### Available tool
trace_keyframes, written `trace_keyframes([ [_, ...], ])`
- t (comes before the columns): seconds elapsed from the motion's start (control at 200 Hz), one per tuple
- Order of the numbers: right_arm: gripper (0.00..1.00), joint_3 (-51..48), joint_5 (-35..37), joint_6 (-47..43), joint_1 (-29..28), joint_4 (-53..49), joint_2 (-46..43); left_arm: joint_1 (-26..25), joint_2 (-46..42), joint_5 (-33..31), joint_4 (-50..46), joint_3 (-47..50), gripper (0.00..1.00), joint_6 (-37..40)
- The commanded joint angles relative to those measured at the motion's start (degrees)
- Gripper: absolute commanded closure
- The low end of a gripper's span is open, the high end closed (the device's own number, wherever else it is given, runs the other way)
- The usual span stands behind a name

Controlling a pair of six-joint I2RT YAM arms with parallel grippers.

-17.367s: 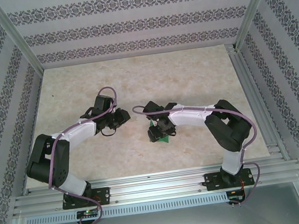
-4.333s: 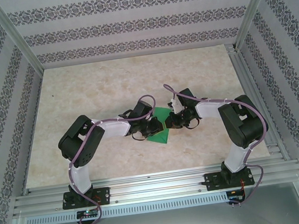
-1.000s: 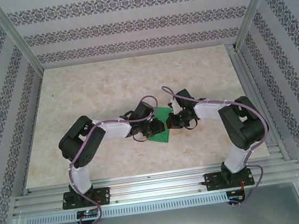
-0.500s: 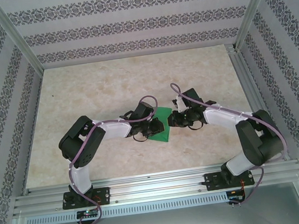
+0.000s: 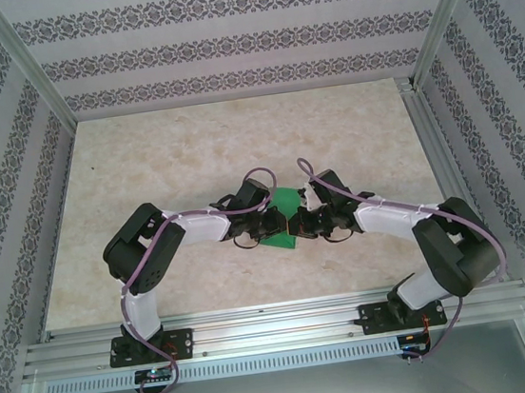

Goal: Fold a paper plane with a square sheet of paper (pick it up from the middle)
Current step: Fold the triangle a second time at the center of the table.

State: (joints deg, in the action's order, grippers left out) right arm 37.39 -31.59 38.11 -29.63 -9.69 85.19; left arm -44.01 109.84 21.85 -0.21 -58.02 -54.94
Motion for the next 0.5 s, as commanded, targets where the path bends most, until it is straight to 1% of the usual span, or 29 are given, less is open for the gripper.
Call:
trace_keyframes([
  [0.0, 0.94, 0.62, -0.64, 1.66, -0.77, 2.64, 2.55, -0.64, 0.74, -0.23, 1.03, 0.69, 0.82, -0.76],
  [0.245, 0.93, -0.47, -0.06, 2.76, -1.05, 4.31, 4.3, -0.64, 0.72, -0.18, 0.82, 0.71, 0.82, -0.7],
  [0.495, 0.93, -0.64, 1.55, 1.55, -1.09, 1.83, 7.49, -0.64, 0.72, -0.15, 0.56, 0.44, 0.82, -0.57],
])
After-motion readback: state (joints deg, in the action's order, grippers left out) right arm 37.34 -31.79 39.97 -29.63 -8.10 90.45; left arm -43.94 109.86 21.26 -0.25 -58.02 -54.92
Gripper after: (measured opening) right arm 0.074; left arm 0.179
